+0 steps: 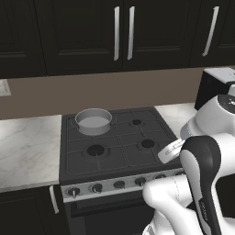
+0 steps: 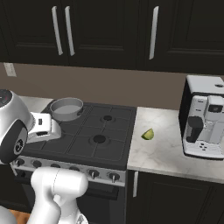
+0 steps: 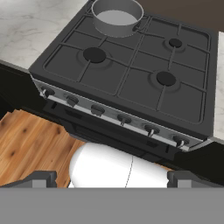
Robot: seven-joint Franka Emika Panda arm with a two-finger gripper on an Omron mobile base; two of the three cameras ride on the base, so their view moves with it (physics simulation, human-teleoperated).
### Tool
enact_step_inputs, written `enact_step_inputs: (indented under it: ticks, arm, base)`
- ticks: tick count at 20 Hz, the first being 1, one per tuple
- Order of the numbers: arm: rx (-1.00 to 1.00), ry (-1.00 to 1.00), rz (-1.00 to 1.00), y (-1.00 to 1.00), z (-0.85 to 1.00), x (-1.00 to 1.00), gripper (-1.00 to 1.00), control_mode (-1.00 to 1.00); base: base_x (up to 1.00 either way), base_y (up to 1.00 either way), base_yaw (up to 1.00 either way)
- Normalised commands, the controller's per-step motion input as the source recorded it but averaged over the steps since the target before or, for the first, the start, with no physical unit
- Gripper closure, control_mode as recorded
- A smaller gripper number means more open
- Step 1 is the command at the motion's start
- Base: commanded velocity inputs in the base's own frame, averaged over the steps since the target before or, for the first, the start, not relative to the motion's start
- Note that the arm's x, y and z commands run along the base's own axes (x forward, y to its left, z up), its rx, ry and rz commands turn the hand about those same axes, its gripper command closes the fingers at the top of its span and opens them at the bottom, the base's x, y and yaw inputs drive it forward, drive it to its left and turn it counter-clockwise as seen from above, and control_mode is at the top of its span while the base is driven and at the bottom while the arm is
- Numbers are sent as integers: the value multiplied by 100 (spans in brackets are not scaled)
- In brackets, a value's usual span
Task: Turn on the burner for the pot on the stove. Wait thirty seconds for the pot to heat up. Then add the lemon wedge to the pot.
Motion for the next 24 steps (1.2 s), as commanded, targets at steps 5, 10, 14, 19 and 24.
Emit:
enact_step_inputs:
  ticks: [5,10,14,19,24]
  arm:
    - [0,0,0,0,0,0,-100,-100]
    - [0,0,0,0,0,0,-100,-100]
    - [0,0,0,0,0,0,-100,-100]
    - [0,0,0,0,0,0,-100,-100]
    - [0,0,0,0,0,0,-100,-100]
  base:
    - [0,0,0]
    - [0,0,0]
    - [0,0,0]
    - [0,0,0]
    - [0,0,0]
